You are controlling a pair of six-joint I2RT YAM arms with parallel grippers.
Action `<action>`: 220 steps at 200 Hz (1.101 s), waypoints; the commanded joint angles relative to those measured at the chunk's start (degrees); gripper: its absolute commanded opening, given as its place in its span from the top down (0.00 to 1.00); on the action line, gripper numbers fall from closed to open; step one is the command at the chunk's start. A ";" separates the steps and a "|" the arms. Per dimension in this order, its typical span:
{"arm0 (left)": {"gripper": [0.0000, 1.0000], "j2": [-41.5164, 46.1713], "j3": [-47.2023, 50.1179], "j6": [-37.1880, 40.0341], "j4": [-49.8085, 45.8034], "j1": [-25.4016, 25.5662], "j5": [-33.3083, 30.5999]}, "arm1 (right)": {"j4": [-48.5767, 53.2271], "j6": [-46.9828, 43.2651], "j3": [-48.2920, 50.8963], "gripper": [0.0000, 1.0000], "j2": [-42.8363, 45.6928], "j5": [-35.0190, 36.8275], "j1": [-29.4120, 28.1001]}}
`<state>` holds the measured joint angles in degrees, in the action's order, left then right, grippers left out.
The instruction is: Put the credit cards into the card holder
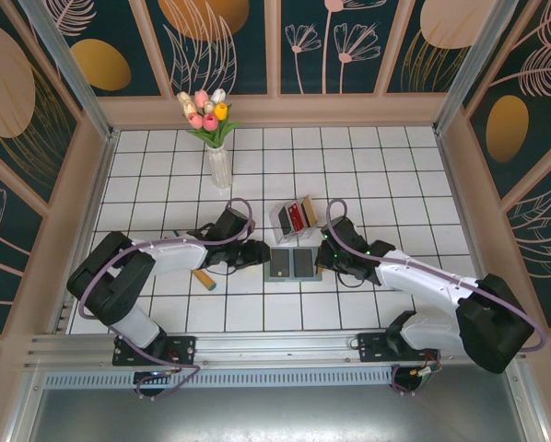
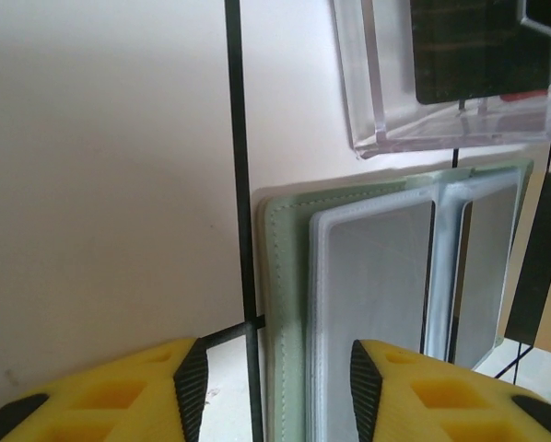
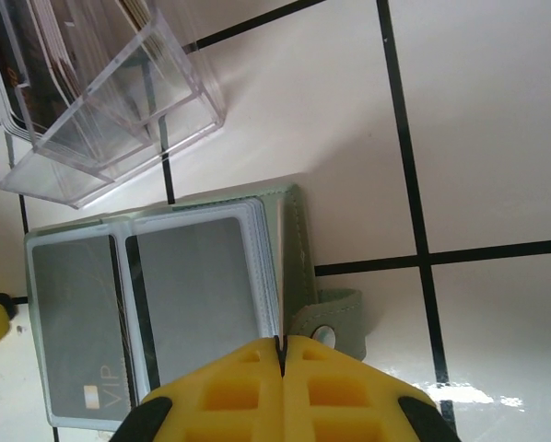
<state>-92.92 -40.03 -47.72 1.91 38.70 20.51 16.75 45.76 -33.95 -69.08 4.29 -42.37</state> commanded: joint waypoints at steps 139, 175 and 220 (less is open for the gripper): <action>0.67 -3.62 -0.36 0.04 4.15 0.71 3.02 | -14.57 4.75 1.44 0.96 1.28 -9.71 0.08; 0.68 -3.55 -0.14 -0.22 4.57 0.70 3.11 | -18.76 6.70 2.79 0.96 0.08 -12.72 0.27; 0.69 -3.05 0.41 -0.45 4.86 0.70 2.64 | -9.22 4.85 0.55 0.96 2.82 -4.37 0.31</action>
<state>-95.53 -40.18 -47.81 5.89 39.03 23.14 1.65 51.42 -31.77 -68.99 -6.26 -42.30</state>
